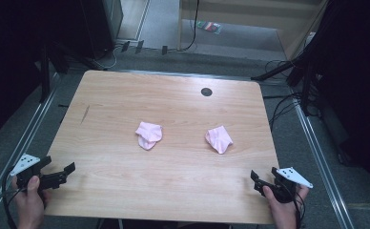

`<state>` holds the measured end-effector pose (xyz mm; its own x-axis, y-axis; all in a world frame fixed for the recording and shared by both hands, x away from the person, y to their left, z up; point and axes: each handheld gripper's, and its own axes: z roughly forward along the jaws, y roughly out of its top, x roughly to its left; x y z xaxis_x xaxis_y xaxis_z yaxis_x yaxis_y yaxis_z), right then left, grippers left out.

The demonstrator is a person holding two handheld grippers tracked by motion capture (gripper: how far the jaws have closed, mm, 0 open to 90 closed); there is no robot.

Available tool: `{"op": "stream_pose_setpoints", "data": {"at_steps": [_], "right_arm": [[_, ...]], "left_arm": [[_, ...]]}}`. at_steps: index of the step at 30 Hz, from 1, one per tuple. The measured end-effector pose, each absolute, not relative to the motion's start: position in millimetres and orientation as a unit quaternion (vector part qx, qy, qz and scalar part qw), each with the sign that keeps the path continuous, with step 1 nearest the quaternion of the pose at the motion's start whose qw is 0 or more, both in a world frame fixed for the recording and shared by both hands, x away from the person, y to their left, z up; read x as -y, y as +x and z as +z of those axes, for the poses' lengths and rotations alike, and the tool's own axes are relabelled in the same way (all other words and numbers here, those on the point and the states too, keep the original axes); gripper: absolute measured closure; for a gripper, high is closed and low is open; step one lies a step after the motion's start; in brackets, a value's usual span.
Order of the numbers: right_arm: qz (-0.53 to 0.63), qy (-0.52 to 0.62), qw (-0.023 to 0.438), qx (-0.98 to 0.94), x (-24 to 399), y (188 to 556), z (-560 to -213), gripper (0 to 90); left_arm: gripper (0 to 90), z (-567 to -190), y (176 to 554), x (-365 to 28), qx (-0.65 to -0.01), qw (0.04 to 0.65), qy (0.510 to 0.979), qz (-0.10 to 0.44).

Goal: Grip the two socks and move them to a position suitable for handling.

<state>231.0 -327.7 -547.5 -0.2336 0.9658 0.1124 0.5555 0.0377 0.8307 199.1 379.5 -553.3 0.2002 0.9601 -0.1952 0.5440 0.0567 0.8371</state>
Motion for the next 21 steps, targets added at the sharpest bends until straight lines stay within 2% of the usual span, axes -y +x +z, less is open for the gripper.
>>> {"op": "stream_pose_setpoints", "data": {"at_steps": [10, 21], "right_arm": [[0.413, 0.559, 0.255, -0.672, 321, 234, -541, 17.9], [0.439, 0.542, 0.25, -0.671, 295, 239, -512, 20.7]], "left_arm": [[0.0, -554, 199, -380, -0.58, 0.439, 0.647, 0.228], [0.0, -554, 200, -382, -0.579, 0.442, 0.649, 0.219]]}}
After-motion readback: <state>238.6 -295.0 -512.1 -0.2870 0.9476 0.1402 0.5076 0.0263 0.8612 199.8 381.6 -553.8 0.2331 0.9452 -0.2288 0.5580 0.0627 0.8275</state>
